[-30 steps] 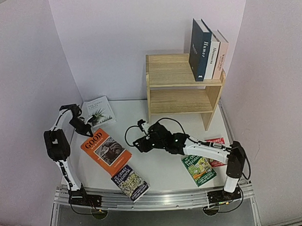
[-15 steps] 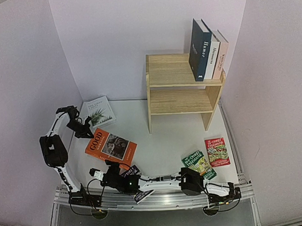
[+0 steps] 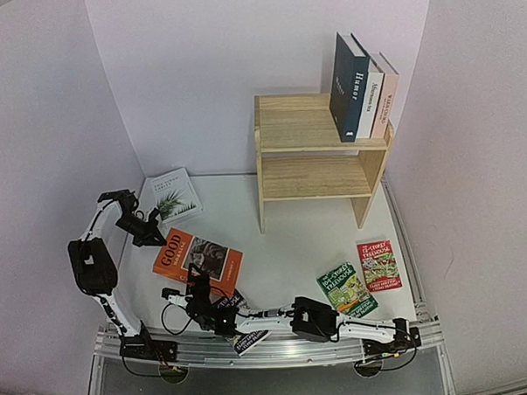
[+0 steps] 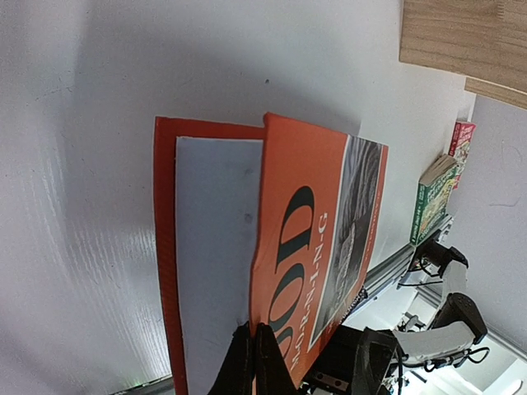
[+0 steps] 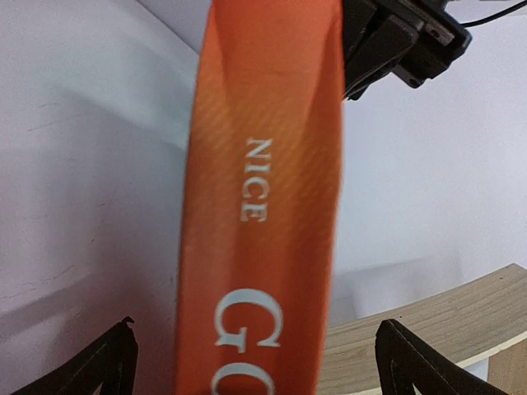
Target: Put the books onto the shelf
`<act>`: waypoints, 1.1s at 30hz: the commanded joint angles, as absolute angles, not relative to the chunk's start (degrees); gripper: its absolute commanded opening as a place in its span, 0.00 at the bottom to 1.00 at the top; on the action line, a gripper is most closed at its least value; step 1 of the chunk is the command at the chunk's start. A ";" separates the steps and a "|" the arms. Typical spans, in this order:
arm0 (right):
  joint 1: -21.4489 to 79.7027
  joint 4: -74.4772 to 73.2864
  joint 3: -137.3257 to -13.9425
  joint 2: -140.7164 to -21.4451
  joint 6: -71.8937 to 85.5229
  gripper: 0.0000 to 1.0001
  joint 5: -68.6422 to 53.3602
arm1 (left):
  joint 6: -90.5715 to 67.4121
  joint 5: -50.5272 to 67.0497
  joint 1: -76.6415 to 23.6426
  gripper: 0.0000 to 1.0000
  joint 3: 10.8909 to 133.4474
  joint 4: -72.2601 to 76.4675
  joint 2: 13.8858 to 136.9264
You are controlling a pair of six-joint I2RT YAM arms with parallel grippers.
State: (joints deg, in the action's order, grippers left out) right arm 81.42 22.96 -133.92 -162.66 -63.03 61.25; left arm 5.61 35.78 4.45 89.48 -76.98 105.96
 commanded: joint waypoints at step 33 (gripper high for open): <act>72.33 -3.06 -108.30 -111.93 -5.54 0.00 27.08 | -0.42 26.60 6.82 1.00 117.29 -58.61 79.61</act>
State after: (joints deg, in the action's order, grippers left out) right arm 77.73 12.72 -109.52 -128.57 -35.89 49.82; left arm 1.63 32.40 6.81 119.80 -69.69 88.08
